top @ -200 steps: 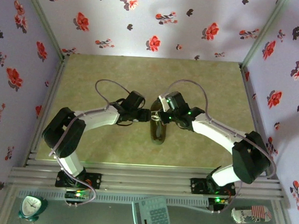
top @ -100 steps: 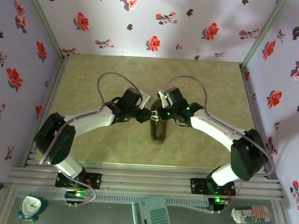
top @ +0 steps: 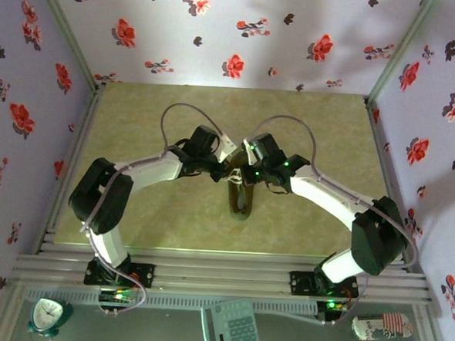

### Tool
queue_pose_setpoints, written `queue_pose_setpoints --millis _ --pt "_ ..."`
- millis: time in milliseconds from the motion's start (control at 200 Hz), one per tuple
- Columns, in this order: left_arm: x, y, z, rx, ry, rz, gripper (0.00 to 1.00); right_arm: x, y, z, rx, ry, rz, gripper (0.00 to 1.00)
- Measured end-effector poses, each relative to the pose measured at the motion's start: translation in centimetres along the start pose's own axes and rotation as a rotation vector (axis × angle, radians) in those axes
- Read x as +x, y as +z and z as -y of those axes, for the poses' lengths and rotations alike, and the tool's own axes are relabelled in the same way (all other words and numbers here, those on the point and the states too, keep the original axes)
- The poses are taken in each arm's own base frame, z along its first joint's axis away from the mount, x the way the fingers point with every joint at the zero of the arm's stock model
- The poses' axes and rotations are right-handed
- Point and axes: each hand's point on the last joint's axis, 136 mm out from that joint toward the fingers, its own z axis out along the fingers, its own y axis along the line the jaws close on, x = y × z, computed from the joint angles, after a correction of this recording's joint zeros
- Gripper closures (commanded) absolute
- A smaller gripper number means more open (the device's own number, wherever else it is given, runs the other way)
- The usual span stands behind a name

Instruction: Tie the shoes

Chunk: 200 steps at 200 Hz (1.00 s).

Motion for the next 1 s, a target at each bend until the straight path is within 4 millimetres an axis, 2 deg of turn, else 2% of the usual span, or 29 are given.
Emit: queue_pose_setpoints --millis 180,540,705,1000 --pt "-0.3 0.6 0.1 0.042 0.004 -0.014 1.00 0.3 0.0 0.1 0.003 0.008 -0.011 1.00" --pt "0.4 1.5 0.9 0.116 0.004 -0.060 1.00 0.3 0.0 0.2 0.012 0.008 -0.013 1.00" --pt "0.8 1.8 0.7 0.114 -0.008 -0.083 0.99 0.3 0.0 0.2 0.012 0.008 -0.013 1.00" --pt "0.3 1.7 0.2 0.113 -0.003 -0.111 0.99 0.4 0.0 0.2 0.012 0.008 -0.014 1.00"
